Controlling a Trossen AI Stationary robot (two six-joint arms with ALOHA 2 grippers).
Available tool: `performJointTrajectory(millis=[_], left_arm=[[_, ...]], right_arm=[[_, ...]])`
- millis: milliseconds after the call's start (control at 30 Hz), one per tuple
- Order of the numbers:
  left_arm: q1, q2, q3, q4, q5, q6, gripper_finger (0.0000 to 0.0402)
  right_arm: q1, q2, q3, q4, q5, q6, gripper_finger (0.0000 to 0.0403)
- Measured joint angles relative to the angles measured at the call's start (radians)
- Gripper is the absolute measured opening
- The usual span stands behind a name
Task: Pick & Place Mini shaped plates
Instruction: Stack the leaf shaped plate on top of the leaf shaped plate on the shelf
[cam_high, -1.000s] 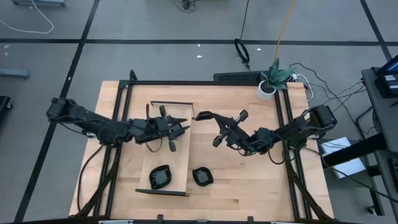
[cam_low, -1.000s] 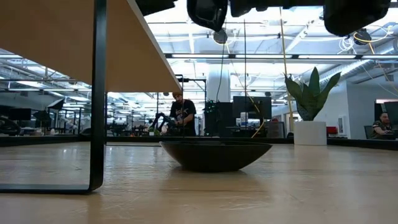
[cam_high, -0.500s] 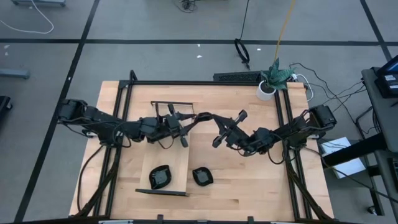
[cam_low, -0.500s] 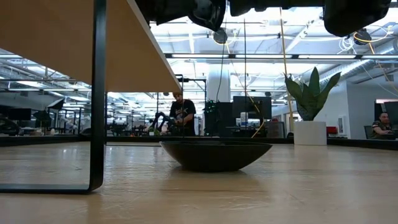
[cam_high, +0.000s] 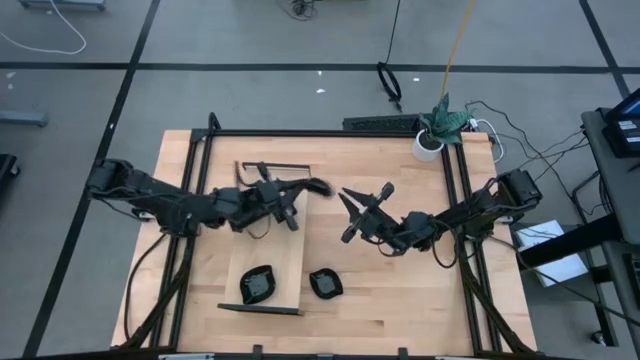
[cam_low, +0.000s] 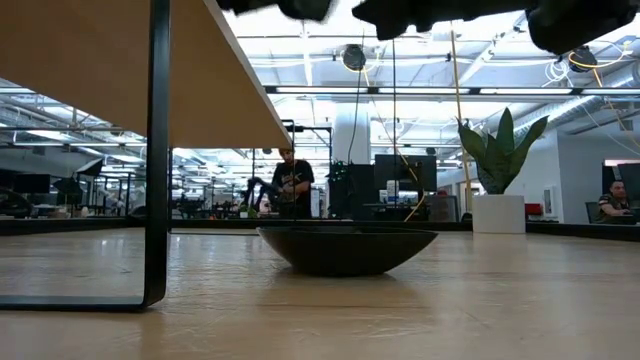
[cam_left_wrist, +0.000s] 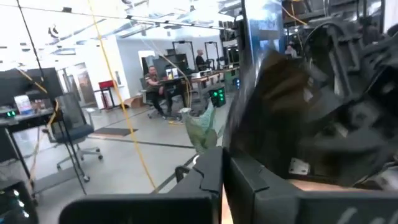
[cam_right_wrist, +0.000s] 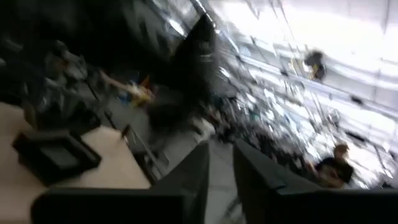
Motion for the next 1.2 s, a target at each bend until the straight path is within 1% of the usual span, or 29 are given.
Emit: performJointTrajectory(millis=[67,133,167,267,333,367,400,433,467,500,533,633,700,733,867,967,1133,1200], left_arm=[[-0.035,-0.059,0.021,-0.110,-0.059,0.013,0.0005],[-0.076,-0.120,0.065,-0.272,-0.119,-0.007,0.0005],[-0.099,-0.146,0.099,-0.367,-0.130,-0.037,0.0004],[-0.188,-0.208,0.228,-0.765,-0.142,-0.212,0.0003],[-0.236,-0.213,0.341,-1.090,-0.093,-0.397,0.0003],[-0.257,-0.209,0.400,-1.260,-0.036,-0.513,0.0003],[-0.275,-0.202,0.456,-1.401,0.044,-0.645,0.0003],[-0.290,-0.194,0.500,-1.502,0.134,-0.779,0.0003],[-0.306,-0.183,0.528,-1.565,0.203,-0.892,0.0002],[-0.325,-0.174,0.540,-1.600,0.250,-0.990,0.0002],[-0.351,-0.168,0.542,-1.622,0.273,-1.079,0.0002],[-0.431,-0.157,0.539,-1.718,0.293,-1.319,0.0002],[-0.470,-0.146,0.539,-1.767,0.298,-1.432,0.0002],[-0.486,-0.142,0.539,-1.791,0.306,-1.463,0.0002],[-0.523,-0.115,0.539,-1.819,0.321,-1.518,0.0002],[-0.549,-0.088,0.539,-1.825,0.335,-1.524,0.0001],[-0.546,-0.052,0.539,-1.836,0.432,-1.501,0.0002],[-0.547,-0.036,0.539,-1.834,0.446,-1.499,0.0001]], right_arm=[[0.022,0.000,0.000,-0.013,0.065,0.003,0.0098],[0.043,0.000,0.000,-0.013,0.146,0.000,0.0130],[0.053,0.000,0.000,-0.012,0.184,-0.001,0.0144],[0.076,0.000,-0.002,-0.020,0.288,-0.002,0.0179],[0.087,0.000,-0.012,-0.021,0.340,-0.002,0.0195],[0.091,0.000,-0.017,-0.021,0.354,-0.002,0.0201],[0.094,0.000,-0.022,-0.020,0.371,-0.003,0.0205],[0.096,0.000,-0.027,-0.020,0.386,-0.003,0.0208],[0.096,0.000,-0.028,-0.020,0.399,-0.003,0.0210],[0.096,0.000,-0.029,-0.020,0.403,-0.003,0.0211],[0.096,0.000,-0.030,-0.020,0.414,-0.003,0.0211],[0.096,0.000,-0.031,-0.020,0.421,0.000,0.0209],[0.099,0.000,-0.031,-0.020,0.420,0.002,0.0207],[0.099,0.000,-0.031,-0.019,0.419,0.003,0.0205],[0.100,0.000,-0.031,-0.020,0.420,0.023,0.0201],[0.099,0.000,-0.031,-0.019,0.420,0.020,0.0201],[0.099,0.000,-0.031,-0.009,0.420,-0.017,0.0199],[0.099,0.000,-0.031,-0.006,0.419,-0.024,0.0199]])
